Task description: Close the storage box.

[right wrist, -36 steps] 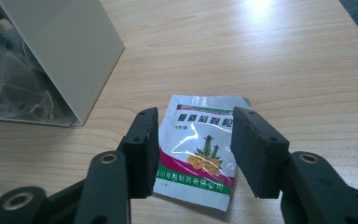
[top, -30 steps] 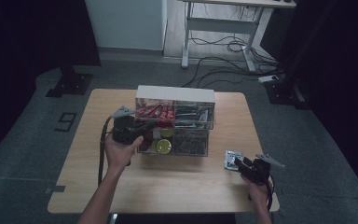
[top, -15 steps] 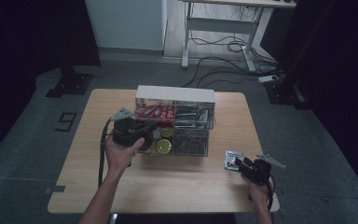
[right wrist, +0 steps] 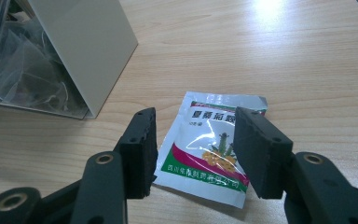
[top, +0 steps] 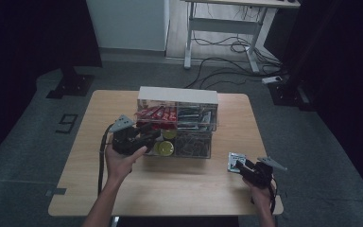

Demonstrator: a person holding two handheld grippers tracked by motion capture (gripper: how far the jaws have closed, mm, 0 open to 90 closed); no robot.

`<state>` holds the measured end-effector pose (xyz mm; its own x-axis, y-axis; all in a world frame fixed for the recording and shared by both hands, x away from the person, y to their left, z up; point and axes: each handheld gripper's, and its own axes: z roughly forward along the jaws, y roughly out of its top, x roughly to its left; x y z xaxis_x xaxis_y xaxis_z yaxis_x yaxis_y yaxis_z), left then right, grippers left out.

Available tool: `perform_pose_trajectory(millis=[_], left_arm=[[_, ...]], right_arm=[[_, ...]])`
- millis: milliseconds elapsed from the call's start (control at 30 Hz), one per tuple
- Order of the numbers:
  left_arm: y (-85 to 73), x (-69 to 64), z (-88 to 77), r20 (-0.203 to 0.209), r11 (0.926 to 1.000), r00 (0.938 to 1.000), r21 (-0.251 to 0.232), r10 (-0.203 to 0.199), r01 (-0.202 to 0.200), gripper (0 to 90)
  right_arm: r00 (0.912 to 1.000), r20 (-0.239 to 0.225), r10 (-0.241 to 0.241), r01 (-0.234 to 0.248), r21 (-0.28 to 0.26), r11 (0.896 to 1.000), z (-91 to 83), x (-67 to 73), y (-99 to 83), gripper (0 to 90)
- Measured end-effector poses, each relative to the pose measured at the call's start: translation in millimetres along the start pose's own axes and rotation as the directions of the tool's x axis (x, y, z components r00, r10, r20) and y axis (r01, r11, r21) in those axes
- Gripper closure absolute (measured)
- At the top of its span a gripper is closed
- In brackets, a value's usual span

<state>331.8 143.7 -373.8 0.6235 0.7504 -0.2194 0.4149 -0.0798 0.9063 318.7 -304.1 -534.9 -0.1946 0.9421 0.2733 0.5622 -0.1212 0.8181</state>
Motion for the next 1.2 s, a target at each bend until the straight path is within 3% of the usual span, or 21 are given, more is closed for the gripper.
perform_pose_trajectory(millis=[333, 433, 767, 1000, 1200], left_arm=[[-24.1, 0.7, -8.2, -0.009, 0.9994, 0.9996, 0.024, 0.026, -0.026, 48.0], [-35.2, 1.7, -11.7, -0.037, 0.9988, 0.9984, 0.023, 0.043, -0.043, 47.5], [-65.4, 9.2, -18.3, -0.061, 0.9968, 0.9965, 0.059, 0.058, -0.054, 46.7], [-91.4, 21.4, -16.8, -0.100, 0.9923, 0.9933, 0.115, 0.058, -0.046, 45.6], [-115.6, 35.4, -9.4, -0.115, 0.9817, 0.9926, 0.190, 0.040, -0.018, 43.1]], right_arm=[[0.9994, -0.017, -0.031, 0.031, -0.004, 1.000, -4.0, 3.8, -1.2, 48.4], [0.9985, -0.027, -0.047, 0.047, -0.004, 0.999, -5.5, 5.2, -2.2, 48.2], [0.9933, -0.043, -0.107, 0.108, 0.009, 0.994, -4.3, 10.0, -6.1, 47.4], [0.9889, -0.050, -0.140, 0.141, 0.025, 0.990, -3.5, 12.5, -10.5, 47.0], [0.9844, -0.052, -0.168, 0.170, 0.035, 0.985, -2.0, 15.4, -14.0, 46.3]])
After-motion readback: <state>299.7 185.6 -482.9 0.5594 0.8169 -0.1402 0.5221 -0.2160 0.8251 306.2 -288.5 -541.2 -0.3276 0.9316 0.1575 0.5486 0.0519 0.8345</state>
